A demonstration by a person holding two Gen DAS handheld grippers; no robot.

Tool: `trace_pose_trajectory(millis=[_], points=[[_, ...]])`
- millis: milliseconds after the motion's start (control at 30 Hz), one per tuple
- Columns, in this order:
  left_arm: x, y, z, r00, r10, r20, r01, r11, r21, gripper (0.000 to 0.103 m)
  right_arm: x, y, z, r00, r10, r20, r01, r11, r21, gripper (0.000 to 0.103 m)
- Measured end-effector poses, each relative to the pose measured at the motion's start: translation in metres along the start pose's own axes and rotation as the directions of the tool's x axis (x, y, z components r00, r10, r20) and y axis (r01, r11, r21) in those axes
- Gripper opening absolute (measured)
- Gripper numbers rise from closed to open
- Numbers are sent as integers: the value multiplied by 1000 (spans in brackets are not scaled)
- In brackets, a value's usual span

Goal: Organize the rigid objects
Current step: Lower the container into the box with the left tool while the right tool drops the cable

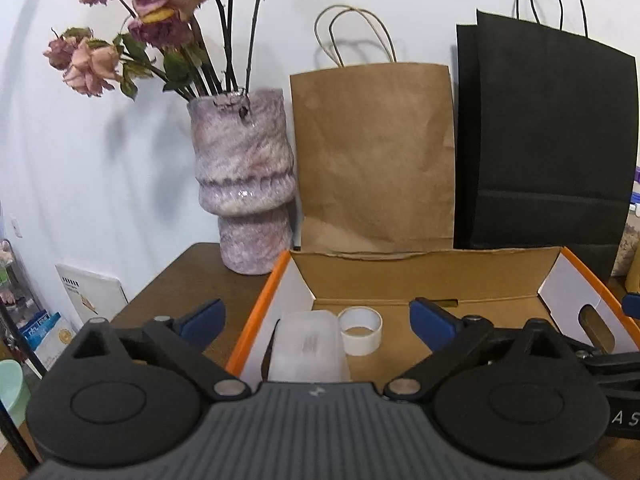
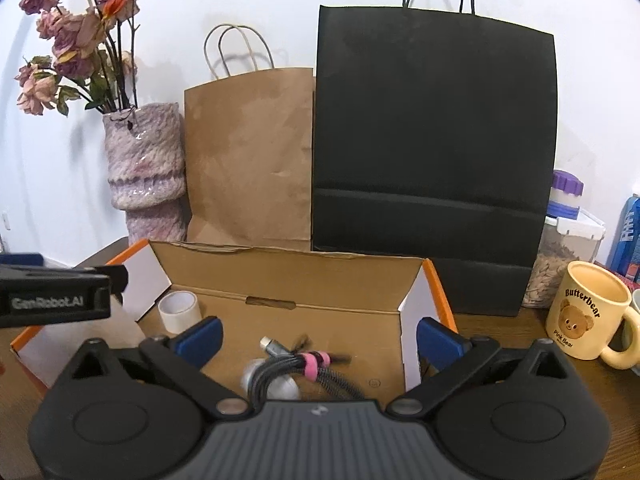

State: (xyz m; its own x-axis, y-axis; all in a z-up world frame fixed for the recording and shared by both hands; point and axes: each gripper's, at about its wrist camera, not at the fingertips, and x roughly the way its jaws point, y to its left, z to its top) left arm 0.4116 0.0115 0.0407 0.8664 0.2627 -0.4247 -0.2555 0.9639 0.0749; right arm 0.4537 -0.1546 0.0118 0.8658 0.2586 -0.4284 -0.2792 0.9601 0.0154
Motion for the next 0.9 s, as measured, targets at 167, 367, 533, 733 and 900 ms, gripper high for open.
trace_pose_trajectory(millis=[167, 367, 533, 733, 900], points=[[-1, 3, 2, 1000, 2, 3, -2, 1000, -16, 103, -1, -1, 0, 1000, -3, -1, 3, 1000, 0, 103], [-1, 3, 2, 1000, 4, 2, -4, 1000, -18, 103, -3, -1, 2, 1000, -5, 2, 5, 1000, 0, 103], [-5, 4, 2, 1000, 3, 4, -3, 1000, -29, 103, -11, -2, 4, 1000, -14, 11, 14, 1000, 9, 103], [-19, 11, 3, 1000, -7, 10, 7, 999, -48, 103, -25, -4, 9, 1000, -24, 6, 24, 999, 24, 103], [-36, 20, 4, 1000, -23, 20, 25, 997, -70, 103, -45, -3, 12, 999, -28, 18, 27, 999, 19, 103]])
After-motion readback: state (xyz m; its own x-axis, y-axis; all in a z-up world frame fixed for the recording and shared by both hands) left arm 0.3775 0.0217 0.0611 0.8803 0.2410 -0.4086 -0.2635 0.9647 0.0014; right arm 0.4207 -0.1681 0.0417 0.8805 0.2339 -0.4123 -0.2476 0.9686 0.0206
